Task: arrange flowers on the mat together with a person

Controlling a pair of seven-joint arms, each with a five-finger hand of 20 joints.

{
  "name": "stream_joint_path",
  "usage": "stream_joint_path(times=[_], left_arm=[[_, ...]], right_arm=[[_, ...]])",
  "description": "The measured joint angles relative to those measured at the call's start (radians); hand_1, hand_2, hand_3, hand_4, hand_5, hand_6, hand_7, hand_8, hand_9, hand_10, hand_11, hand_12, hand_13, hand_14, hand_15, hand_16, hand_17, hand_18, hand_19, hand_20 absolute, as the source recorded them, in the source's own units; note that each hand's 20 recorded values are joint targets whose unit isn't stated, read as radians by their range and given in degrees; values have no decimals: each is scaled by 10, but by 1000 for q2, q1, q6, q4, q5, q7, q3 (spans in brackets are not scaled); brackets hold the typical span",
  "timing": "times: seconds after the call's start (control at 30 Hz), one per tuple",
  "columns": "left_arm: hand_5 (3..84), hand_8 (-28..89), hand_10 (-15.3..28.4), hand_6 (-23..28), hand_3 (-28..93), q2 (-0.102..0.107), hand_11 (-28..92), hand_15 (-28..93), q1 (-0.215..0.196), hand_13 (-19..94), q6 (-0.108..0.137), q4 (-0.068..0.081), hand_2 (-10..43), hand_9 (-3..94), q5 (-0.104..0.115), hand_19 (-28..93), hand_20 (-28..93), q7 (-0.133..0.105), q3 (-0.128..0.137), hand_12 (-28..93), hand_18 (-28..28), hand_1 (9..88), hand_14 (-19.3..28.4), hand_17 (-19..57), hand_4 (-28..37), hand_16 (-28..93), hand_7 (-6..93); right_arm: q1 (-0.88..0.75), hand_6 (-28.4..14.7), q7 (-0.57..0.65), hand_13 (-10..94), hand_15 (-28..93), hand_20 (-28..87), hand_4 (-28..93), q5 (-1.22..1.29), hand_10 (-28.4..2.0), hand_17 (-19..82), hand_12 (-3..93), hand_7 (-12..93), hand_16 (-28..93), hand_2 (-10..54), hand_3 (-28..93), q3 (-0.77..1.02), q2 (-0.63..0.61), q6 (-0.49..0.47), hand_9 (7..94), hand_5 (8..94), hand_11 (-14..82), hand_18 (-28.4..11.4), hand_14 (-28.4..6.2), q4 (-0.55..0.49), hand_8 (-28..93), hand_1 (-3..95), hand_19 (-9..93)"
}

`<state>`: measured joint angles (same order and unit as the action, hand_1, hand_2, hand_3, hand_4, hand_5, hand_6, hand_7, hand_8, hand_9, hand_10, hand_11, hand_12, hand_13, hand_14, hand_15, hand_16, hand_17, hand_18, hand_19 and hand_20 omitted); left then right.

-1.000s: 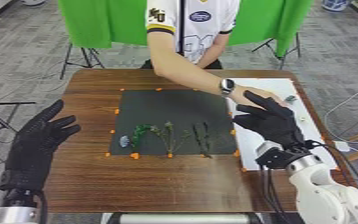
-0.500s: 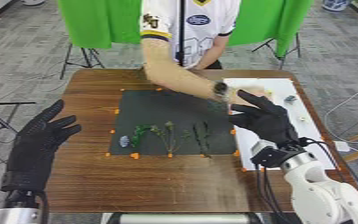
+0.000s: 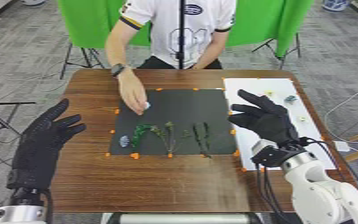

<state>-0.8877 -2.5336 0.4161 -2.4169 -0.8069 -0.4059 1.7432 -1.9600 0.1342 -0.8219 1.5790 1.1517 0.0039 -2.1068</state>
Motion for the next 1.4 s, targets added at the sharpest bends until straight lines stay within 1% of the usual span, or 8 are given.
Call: stream_joint_path(times=[0.2, 0.7, 0.9, 1.03, 1.1, 1.17, 1.27, 1.4], left_arm=[[336, -109, 197, 62, 794, 3, 273, 552, 1, 246, 1, 0, 9, 348, 0, 481, 155, -3, -6, 116, 228, 216, 272, -96, -283, -92, 162], [336, -108, 197, 63, 793, -3, 274, 554, 1, 246, 2, -1, 11, 347, -1, 482, 154, 11, -6, 116, 228, 218, 273, -96, -283, -94, 162], [335, -109, 197, 62, 792, -5, 274, 554, 3, 246, 3, -1, 12, 348, -1, 484, 154, 14, -14, 116, 227, 218, 273, -95, -283, -94, 163], [335, -109, 198, 62, 794, -5, 274, 555, 3, 246, 4, -1, 12, 348, -1, 484, 154, 14, -14, 116, 227, 218, 272, -96, -283, -94, 163], [335, -109, 198, 63, 793, -6, 274, 555, 3, 246, 5, -1, 12, 348, -1, 484, 154, 14, -14, 116, 227, 218, 273, -96, -283, -94, 163], [335, -109, 198, 63, 793, -7, 274, 555, 3, 246, 6, -1, 12, 348, -1, 484, 153, 14, -15, 116, 228, 218, 272, -96, -283, -94, 162], [335, -109, 198, 63, 791, -8, 275, 554, 4, 246, 8, -1, 14, 348, -2, 484, 153, 14, -18, 115, 228, 220, 273, -96, -283, -95, 162], [335, -108, 198, 63, 790, -8, 275, 555, 7, 246, 12, -1, 17, 348, -2, 485, 153, 17, -25, 115, 228, 221, 273, -96, -283, -95, 162]], right_arm=[[0, -2, -1, 409, 514, 178, -266, -1, -185, 90, 148, 134, 99, 74, 759, 2, -2, 0, 498, 483, 176, -219, -184, 0, -113, 221, 536], [-3, -3, 6, 410, 517, 178, -267, -8, -185, 90, 148, 135, 98, 74, 759, 7, -1, 7, 500, 483, 178, -219, -184, -1, -114, 220, 538], [-8, -5, 9, 414, 521, 181, -266, -50, -185, 99, 148, 135, 97, 74, 757, 23, -1, 11, 498, 482, 179, -220, -184, -3, -113, 222, 551], [-13, -6, 8, 418, 526, 185, -265, -76, -185, 110, 148, 134, 96, 73, 756, 37, -5, 23, 493, 482, 178, -221, -185, -6, -113, 225, 566], [-14, -6, 8, 427, 536, 196, -264, -91, -184, 127, 147, 134, 96, 68, 752, 43, -11, 33, 487, 479, 175, -224, -184, -7, -113, 235, 599], [-14, -6, 11, 437, 560, 200, -260, -122, -184, 152, 147, 135, 97, 67, 742, 48, -18, 44, 480, 469, 173, -219, -184, -9, -112, 251, 631], [-10, -9, 44, 445, 586, 198, -253, -222, -187, 177, 147, 135, 93, 63, 741, 70, -24, 41, 473, 465, 172, -218, -186, -9, -111, 260, 668], [16, -12, 183, 461, 604, 193, -247, -415, -187, 200, 147, 135, 89, 57, 739, 94, -42, 32, 472, 467, 171, -219, -183, -9, -111, 264, 700]])
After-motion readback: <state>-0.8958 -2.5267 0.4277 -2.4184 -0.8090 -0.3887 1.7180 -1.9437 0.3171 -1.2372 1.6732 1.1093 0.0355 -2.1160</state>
